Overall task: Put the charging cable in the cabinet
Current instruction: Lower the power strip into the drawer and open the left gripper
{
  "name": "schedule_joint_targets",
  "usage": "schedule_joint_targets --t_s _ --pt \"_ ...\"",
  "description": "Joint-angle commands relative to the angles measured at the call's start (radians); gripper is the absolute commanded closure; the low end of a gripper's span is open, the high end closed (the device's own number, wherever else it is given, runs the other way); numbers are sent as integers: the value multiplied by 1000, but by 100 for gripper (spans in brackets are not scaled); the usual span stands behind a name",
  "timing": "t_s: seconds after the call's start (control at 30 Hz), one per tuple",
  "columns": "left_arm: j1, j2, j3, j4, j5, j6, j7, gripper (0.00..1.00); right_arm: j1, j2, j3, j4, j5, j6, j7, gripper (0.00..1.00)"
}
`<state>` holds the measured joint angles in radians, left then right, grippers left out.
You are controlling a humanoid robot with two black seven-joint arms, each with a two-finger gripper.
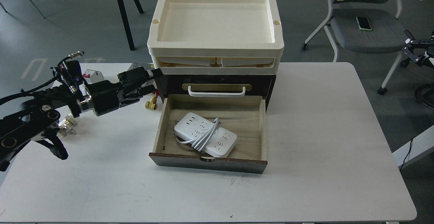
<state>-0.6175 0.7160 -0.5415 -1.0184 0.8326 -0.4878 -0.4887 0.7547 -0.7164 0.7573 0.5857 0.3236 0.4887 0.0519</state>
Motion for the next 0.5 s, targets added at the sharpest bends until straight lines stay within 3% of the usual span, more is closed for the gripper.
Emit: schedule_joint_targets --t_s 0.0,0.13,0.27,0.47 --pt "59 10 -153 78 -197 -1 0 1 0 0 40 14 0 0 3 0" --pt "58 -6 -273 167 -433 -1 0 1 -5 0 83 115 0 0 5 0" --pt "30 -33 -290 175 -656 -1 0 1 -12 -1 103 209 -1 0 5 0" --pt "-16 -59 -293 175 -704 -1 0 1 -31 5 138 217 0 0 6 0"
